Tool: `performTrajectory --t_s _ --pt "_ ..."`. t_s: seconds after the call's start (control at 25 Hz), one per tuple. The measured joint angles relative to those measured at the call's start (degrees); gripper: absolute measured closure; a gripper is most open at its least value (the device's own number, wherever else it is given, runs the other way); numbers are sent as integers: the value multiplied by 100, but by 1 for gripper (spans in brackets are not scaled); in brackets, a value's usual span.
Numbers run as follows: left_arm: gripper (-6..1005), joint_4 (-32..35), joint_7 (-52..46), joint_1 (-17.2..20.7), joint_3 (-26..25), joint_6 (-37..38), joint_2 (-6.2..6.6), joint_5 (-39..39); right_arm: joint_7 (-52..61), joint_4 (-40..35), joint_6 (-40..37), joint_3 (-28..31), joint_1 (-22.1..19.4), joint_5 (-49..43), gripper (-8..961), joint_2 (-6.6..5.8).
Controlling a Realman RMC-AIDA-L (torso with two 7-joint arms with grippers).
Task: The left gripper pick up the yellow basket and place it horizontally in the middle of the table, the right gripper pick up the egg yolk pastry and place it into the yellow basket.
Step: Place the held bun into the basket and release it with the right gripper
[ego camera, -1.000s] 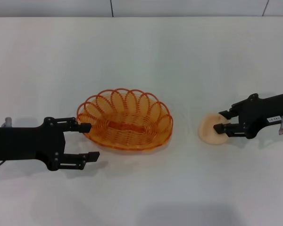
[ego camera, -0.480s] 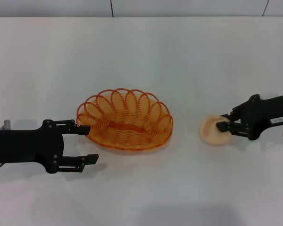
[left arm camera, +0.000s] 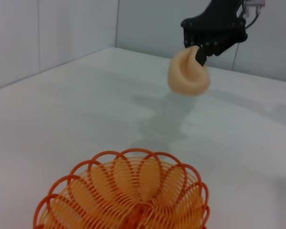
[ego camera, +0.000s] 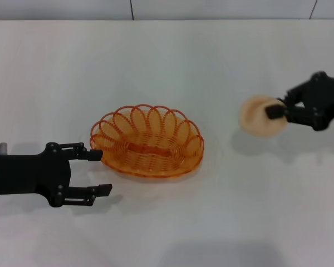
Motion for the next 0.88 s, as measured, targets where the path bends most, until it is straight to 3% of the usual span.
performTrajectory --t_s 0.12,0.24,0.56,0.88 --pt "224 20 -86 -27 0 68 6 -1 28 -14 -27 -106 144 167 863 94" --pt "224 22 -148 -104 19 85 7 4 12 103 190 -585 232 483 883 159" --pt "224 26 -171 -180 37 66 -21 -5 -58 332 2207 -2596 251 1601 908 171" --pt "223 26 -203 -197 45 58 -49 34 -110 350 3502 -3812 219 1889 873 188"
